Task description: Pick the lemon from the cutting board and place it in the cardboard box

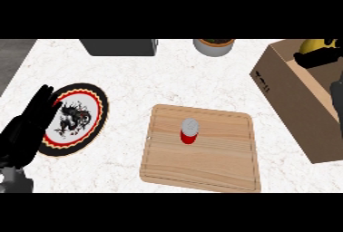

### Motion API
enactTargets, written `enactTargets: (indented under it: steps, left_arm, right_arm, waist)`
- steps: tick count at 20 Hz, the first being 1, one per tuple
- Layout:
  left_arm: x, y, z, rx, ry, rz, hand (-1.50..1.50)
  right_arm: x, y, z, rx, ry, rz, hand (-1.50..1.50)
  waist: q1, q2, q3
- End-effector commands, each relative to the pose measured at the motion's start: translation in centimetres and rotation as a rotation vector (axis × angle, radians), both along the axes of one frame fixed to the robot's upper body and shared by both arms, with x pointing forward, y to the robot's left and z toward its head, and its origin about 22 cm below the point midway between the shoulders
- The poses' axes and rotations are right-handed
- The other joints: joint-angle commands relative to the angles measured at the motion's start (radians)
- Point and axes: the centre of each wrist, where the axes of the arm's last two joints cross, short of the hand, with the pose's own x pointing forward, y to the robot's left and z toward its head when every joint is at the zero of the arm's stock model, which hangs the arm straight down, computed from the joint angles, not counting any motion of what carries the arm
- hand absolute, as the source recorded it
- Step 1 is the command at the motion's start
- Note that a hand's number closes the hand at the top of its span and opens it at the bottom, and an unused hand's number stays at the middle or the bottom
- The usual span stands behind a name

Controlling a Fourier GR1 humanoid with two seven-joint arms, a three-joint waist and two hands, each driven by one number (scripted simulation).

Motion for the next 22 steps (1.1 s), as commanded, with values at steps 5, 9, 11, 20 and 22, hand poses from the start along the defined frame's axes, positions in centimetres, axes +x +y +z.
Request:
enactTargets:
  steps: [5,9,11,20,22]
  left_arm:
    - [0.7,-0.7,0.1,-0.011,-0.001,-0.024,0.0]
    - [0.4,-0.4,-0.4,0.009,-0.005,-0.029,0.0]
    - [0.2,-1.2,-0.8,-0.007,-0.011,-0.023,0.0]
    - [-0.5,-1.0,-1.7,-0.028,-0.003,-0.012,0.0]
    - [-0.5,0.8,-0.4,0.002,0.001,-0.002,0.0]
  right_arm:
    - [1.2,-5.0,-7.0,0.083,0.055,0.022,1.5]
    - [1.8,-4.3,-10.1,0.201,0.216,-0.043,1.5]
    - [1.8,-5.5,-10.9,0.255,0.214,-0.124,-1.5]
    - [0.5,-6.9,-11.4,0.333,0.024,0.051,-1.5]
    - [0.6,-6.6,-10.3,0.455,-0.147,0.018,-1.5]
  waist:
    - [0.006,0.004,0.001]
    - [0.009,0.005,0.0]
    - [0.015,0.006,0.001]
    - [0.0,0.0,0.0]
    - [-0.004,-0.002,0.001]
